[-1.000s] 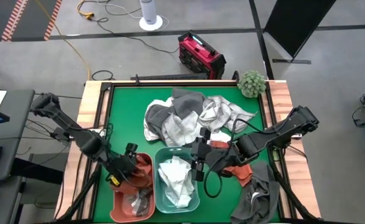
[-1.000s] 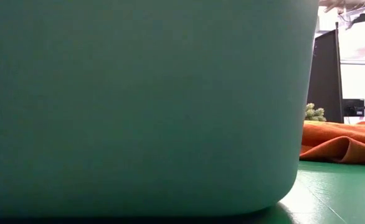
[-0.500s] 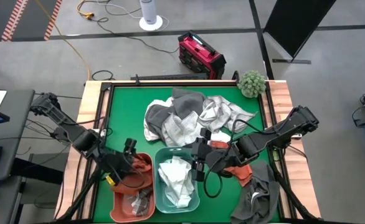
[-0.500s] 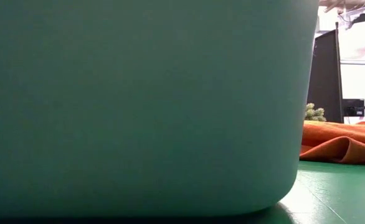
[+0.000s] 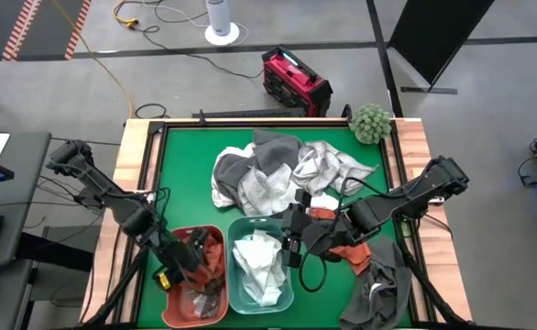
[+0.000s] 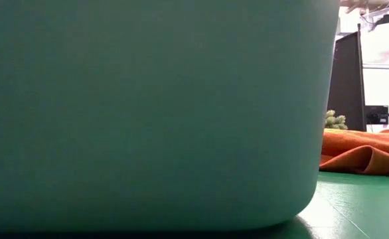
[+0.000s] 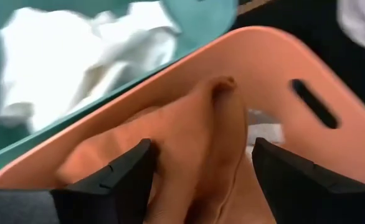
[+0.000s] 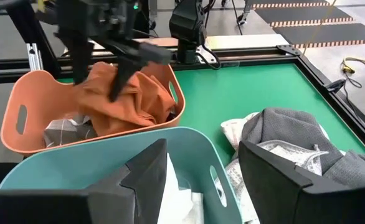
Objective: Sort towels by color in basket
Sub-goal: Put the bottom orange towel into the orange bin, then put the orange towel into the orange bin
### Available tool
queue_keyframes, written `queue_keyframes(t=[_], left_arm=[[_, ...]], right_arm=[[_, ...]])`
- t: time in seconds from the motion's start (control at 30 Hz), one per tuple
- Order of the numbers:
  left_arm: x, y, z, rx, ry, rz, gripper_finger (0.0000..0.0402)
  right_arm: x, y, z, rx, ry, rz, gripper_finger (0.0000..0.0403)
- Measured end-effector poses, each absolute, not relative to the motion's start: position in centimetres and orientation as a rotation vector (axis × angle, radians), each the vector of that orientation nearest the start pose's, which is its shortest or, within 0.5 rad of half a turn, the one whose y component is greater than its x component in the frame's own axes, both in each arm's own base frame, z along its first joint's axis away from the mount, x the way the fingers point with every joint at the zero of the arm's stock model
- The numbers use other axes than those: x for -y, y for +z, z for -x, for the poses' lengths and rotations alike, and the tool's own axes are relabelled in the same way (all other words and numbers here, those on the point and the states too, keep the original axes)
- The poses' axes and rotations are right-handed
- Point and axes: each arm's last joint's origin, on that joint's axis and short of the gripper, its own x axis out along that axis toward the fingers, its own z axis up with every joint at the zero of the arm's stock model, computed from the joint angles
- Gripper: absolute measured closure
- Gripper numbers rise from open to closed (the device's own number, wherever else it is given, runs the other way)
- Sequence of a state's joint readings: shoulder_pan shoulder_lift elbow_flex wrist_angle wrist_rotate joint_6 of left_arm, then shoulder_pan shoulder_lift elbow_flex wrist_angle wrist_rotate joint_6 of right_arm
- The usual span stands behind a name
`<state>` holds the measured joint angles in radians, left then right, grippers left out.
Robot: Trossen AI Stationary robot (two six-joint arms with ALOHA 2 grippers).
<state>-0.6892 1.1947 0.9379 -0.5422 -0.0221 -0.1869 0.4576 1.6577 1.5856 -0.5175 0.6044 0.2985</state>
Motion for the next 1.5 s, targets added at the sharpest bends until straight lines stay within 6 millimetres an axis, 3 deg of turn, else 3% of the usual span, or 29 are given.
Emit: queue_keyframes(t=[0.2, 0.53, 0.67, 0.8, 0.97, 1.3, 1.5], left_arm=[[16.0, 26.8, -18.8, -0.867, -0.532, -0.072, 0.0143], [16.1, 18.8, -19.6, -1.108, -0.290, -0.209, 0.0143], [16.5, 17.7, -20.1, -1.140, -0.273, -0.265, 0.0143], [16.5, 19.1, -20.2, -1.126, -0.295, -0.298, 0.0143], [16.0, 23.0, -19.6, -1.035, -0.319, -0.268, 0.0143], [13.0, 30.3, -16.1, -0.711, -0.392, -0.123, 0.0143], [11.5, 32.4, -14.2, -0.583, -0.352, -0.101, 0.0143]], right_arm=[[-15.0, 35.7, -33.6, -0.482, -0.211, 0.010, 0.0176], [-15.0, 35.7, -33.6, -0.485, -0.209, 0.014, 0.0176], [-15.0, 35.7, -33.6, -0.486, -0.209, 0.014, 0.0176], [-15.0, 35.7, -33.5, -0.488, -0.210, 0.016, 0.0176], [-15.0, 35.6, -33.5, -0.504, -0.213, 0.025, 0.0176], [-14.8, 35.4, -33.4, -0.514, -0.238, -0.039, 0.0176], [-14.1, 33.0, -30.8, -0.800, -0.382, -0.066, 0.0176]])
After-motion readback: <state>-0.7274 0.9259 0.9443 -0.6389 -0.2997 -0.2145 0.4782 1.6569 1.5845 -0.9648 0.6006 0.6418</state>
